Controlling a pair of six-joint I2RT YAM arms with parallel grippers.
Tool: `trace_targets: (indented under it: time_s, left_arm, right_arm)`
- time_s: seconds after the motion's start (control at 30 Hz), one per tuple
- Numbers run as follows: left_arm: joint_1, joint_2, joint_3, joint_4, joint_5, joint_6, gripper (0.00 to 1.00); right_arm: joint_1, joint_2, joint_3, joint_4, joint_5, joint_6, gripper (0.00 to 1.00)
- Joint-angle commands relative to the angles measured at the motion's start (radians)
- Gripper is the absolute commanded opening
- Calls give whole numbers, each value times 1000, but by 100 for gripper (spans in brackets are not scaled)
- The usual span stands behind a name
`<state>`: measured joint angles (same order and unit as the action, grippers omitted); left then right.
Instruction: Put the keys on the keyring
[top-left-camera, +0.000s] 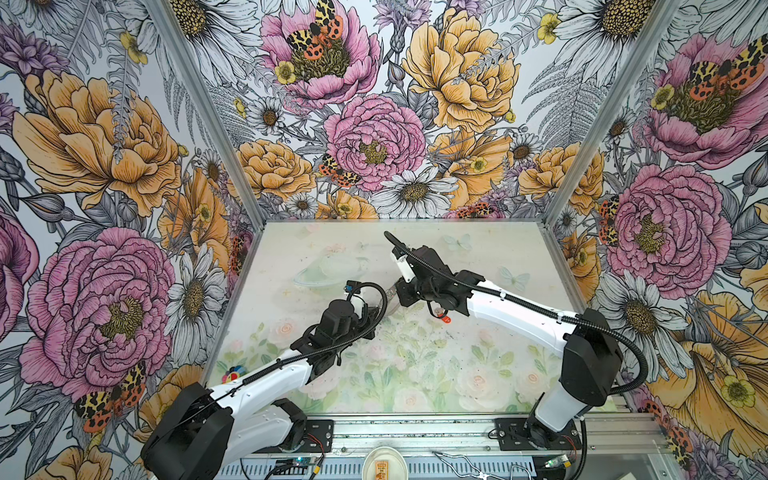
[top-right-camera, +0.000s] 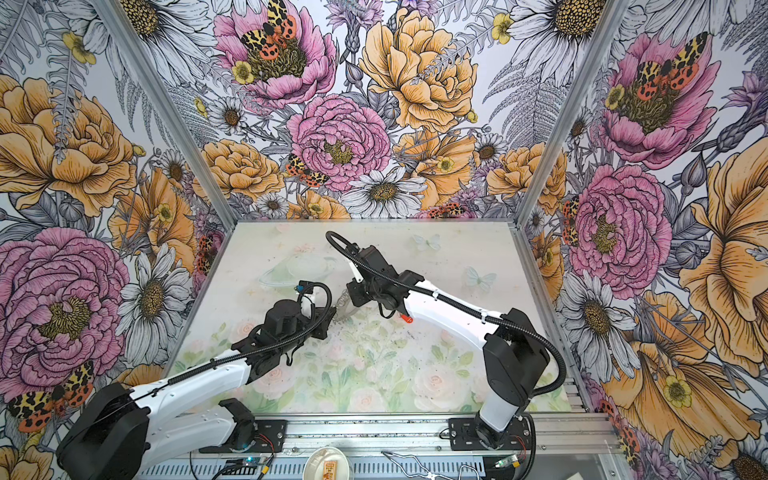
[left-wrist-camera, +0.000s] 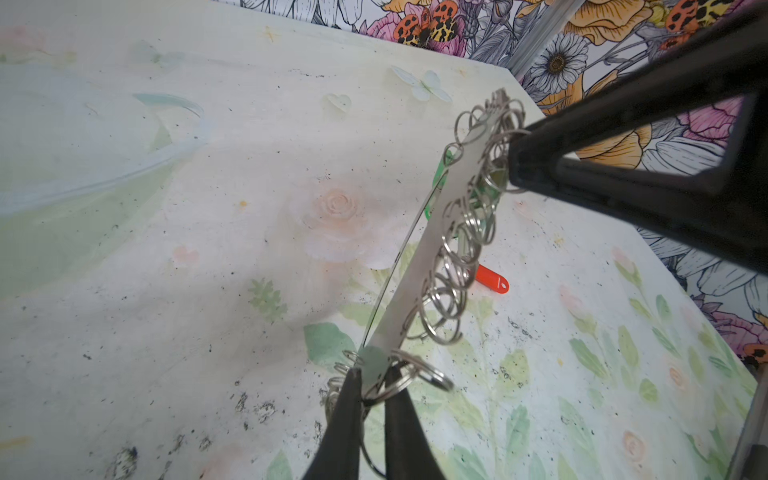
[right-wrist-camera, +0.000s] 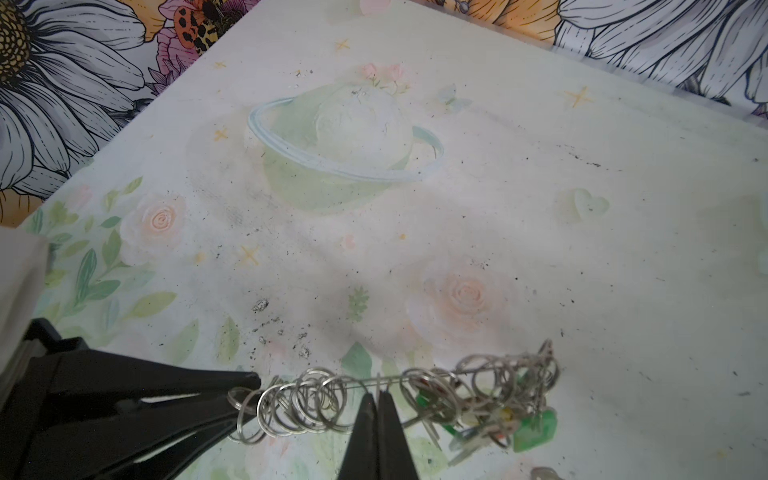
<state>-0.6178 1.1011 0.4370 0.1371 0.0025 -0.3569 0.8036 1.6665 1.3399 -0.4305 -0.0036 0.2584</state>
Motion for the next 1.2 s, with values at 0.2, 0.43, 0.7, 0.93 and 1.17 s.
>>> trace_targets:
  time_s: [0.2, 0.43, 0.7, 0.93, 1.17]
  left_arm:
    - [19, 17, -4, 4, -31, -6, 9]
    - [30, 2, -14, -20, -72, -14, 9]
    - [47, -26, -27, -21, -89, -24, 11]
    - [52, -26, -33, -22, -85, -24, 12]
    - [55, -36, -30, -29, -72, -12, 16]
  right_arm:
    - [-1, -11, 43, -48, -120, -45, 0]
    - [-35, -20, 51, -115, -229, -88, 0]
    - [-36, -2, 49, -175, -236, -137, 0]
    - [-31, -10, 54, -173, -303, -164, 0]
    - [-53, -10, 61, -152, -326, -125, 0]
